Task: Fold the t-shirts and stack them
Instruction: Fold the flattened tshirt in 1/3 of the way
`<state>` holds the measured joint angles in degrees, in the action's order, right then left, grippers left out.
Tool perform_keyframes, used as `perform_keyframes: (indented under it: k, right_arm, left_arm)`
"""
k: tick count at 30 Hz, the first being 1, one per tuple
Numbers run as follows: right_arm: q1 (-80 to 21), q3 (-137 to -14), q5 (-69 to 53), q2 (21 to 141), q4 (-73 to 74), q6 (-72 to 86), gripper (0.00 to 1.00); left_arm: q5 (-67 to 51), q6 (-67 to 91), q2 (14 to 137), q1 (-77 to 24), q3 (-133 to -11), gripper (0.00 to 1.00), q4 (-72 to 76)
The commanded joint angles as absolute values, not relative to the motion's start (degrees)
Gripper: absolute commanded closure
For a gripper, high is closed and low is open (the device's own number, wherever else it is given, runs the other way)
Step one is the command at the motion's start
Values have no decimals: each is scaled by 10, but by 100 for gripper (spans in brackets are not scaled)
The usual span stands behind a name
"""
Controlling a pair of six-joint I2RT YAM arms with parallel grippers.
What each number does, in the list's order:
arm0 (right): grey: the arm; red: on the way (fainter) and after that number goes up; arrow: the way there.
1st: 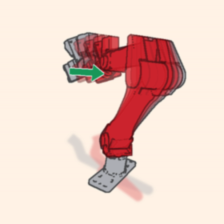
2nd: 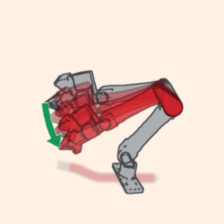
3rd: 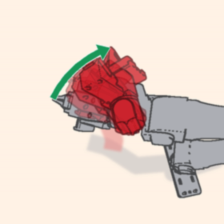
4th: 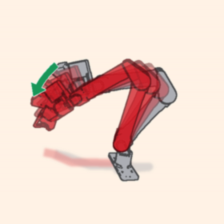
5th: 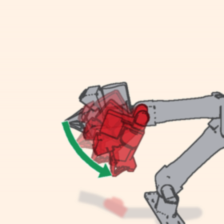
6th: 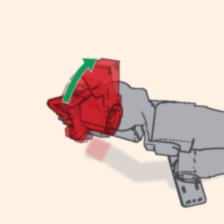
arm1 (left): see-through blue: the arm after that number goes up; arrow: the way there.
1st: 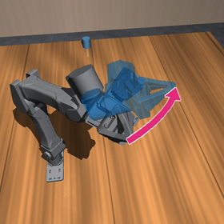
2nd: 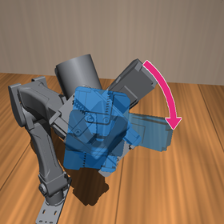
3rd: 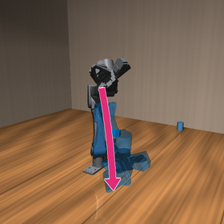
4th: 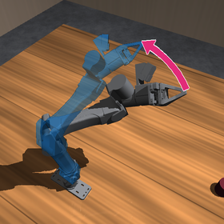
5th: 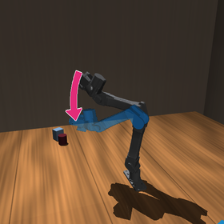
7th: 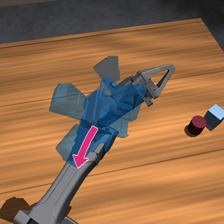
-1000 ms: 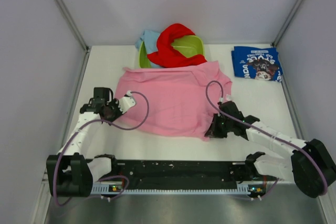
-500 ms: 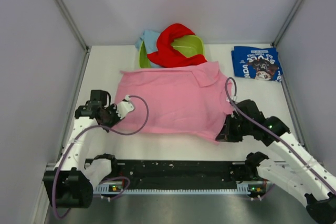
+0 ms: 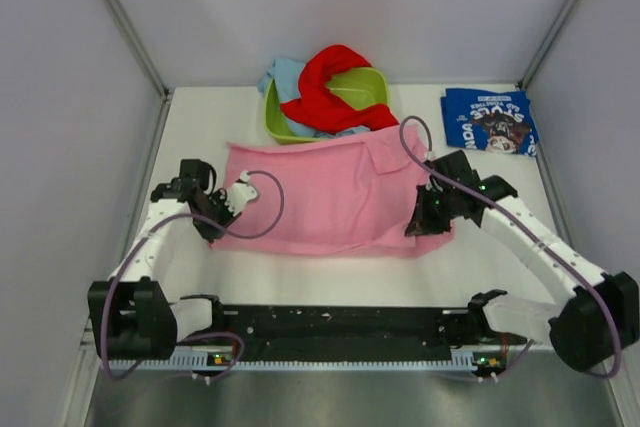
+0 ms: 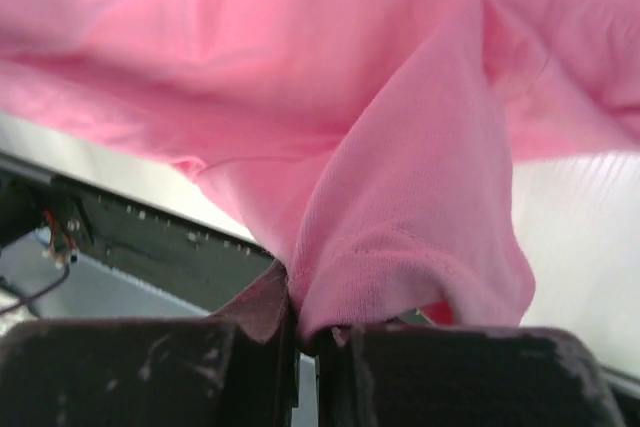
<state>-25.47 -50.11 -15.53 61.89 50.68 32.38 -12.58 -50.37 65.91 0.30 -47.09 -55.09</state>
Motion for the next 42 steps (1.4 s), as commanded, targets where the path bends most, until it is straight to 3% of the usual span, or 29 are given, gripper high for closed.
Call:
perform_keyframes:
  k: [1,11,13,16,19,24,34,38,39,40,41,42]
  right_arm:
    - [-229,-576,-121,713,412,247,100]
    - [-226,-631,-137,868,356,219,100]
    - [-226,-638,-135,881,352,219,100]
    - [-226,-641,-139,890,345,221,100]
    - [-226,-636,-142,890,338,222,100]
    - [-227,-635,-150,892,332,225,100]
    - [-226,-634,-142,884,332,226,100]
    - [-226,-629,-139,878,332,227,100]
    - [-227,-628,-137,875,332,229,100]
    - [-226,-629,-132,873,331,229,100]
    - [-226,-628,-125,868,332,230,100]
    - [-225,-626,-117,861,332,232,100]
  left_arm:
    - [-122,-469,720,3,-512,100,-476]
    - [25,-389,829,8,-574,59,-333]
    - [16,-388,832,7,-596,56,-346]
    - [-95,-426,812,5,-609,50,-401]
    - [-190,-545,774,3,-577,49,-467]
    - [-166,-633,740,-18,-495,40,-391]
    - [-147,-693,852,-18,-526,39,-387]
    - [-166,-713,877,-18,-541,47,-424]
    - [-167,-711,881,-18,-545,56,-429]
    - [-163,-704,883,-18,-548,82,-424]
    - [-156,-687,883,-18,-551,100,-415]
    - [-149,-671,884,-18,-558,100,-410]
